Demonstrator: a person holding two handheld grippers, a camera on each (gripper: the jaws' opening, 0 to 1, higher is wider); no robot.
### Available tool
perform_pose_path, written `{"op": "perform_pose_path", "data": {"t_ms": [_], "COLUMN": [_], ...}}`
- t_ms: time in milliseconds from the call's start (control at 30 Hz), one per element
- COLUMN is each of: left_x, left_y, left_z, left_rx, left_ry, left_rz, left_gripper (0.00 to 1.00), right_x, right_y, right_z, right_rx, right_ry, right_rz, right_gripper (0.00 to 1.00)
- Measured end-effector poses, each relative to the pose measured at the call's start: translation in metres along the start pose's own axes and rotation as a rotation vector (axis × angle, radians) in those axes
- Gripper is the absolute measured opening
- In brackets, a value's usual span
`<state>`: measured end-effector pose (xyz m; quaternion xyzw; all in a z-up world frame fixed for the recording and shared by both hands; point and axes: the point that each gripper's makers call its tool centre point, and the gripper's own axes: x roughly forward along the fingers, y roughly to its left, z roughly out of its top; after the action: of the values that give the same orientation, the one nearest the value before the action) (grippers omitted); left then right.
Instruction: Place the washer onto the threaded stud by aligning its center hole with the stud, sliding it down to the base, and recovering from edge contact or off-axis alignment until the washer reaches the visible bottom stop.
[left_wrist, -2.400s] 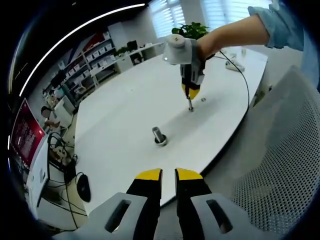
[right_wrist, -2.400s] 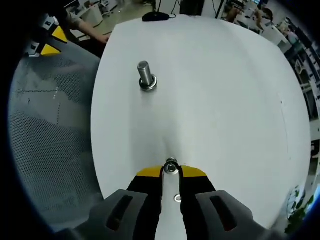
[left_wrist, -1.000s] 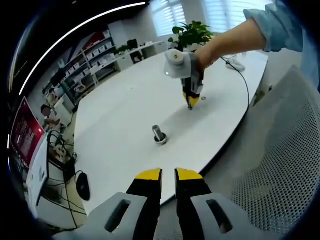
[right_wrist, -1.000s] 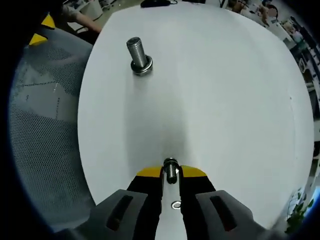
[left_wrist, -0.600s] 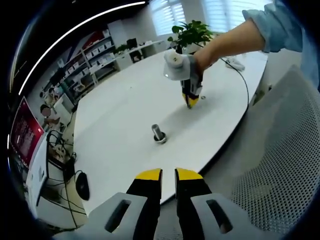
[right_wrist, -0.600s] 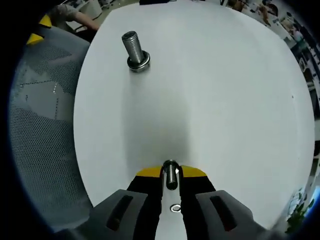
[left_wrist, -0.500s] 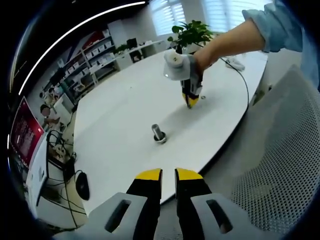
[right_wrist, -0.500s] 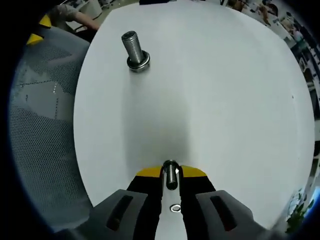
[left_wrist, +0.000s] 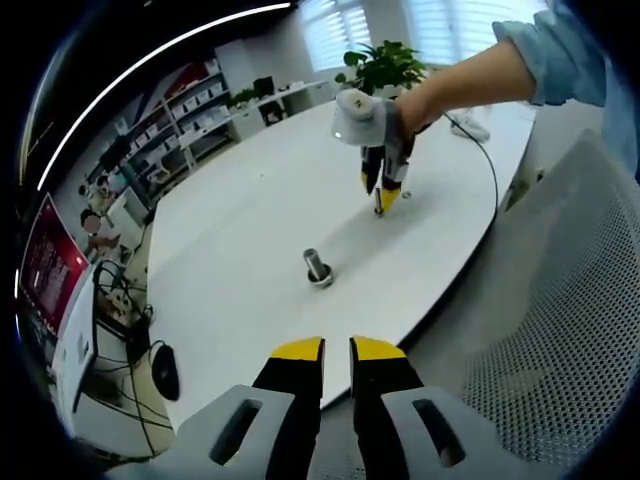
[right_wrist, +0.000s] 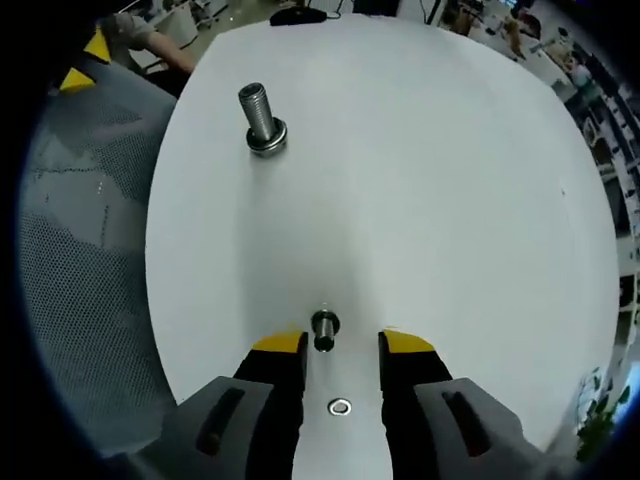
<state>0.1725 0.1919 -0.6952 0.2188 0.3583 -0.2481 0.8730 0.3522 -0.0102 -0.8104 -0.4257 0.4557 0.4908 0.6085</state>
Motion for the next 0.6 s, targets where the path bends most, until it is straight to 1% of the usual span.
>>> {"op": "perform_pose_path", "data": {"t_ms": [100,167,233,367,467,600], "left_x": [0.000,0.000,-0.001,-0.001,-0.001,-0.001], "left_y": [0.000,-0.001,-0.001,-0.002,-0.002,-0.002], "left_z": [0.000,0.001,0.001,0.002,0.002,0.003], "left_rx": [0.001,0.004,0.003,0.007,0.008,0.010], "left_ry": [-0.001,-0.002,-0.003,-0.004,-0.005,-0.007], "left_rz": [0.001,0.001,0.002,0.003,0.004,0.006], "left_gripper": [0.07,0.07,0.07,0.07,0.07,0.07], "right_x": [-0.013,-0.023,-0.033,-0.044,-0.048,-0.047], "right_y": [-0.003,-0.004,-0.005,-0.005,-0.003,-0.002], "right_z": [0.001,0.001,-0.001,-0.009,-0.018,-0.031], "right_rx": [0.023,0.052,0.068,0.098,0.122,0.148], "right_ry": [-0.047,-0.077,-0.106,-0.144,-0.155,-0.160], "right_rz": [-0.016,-0.014,-0.019,-0.033,-0.040,-0.038], "right_gripper": [0.27,0.28,0.28,0.28,0.27,0.27]}}
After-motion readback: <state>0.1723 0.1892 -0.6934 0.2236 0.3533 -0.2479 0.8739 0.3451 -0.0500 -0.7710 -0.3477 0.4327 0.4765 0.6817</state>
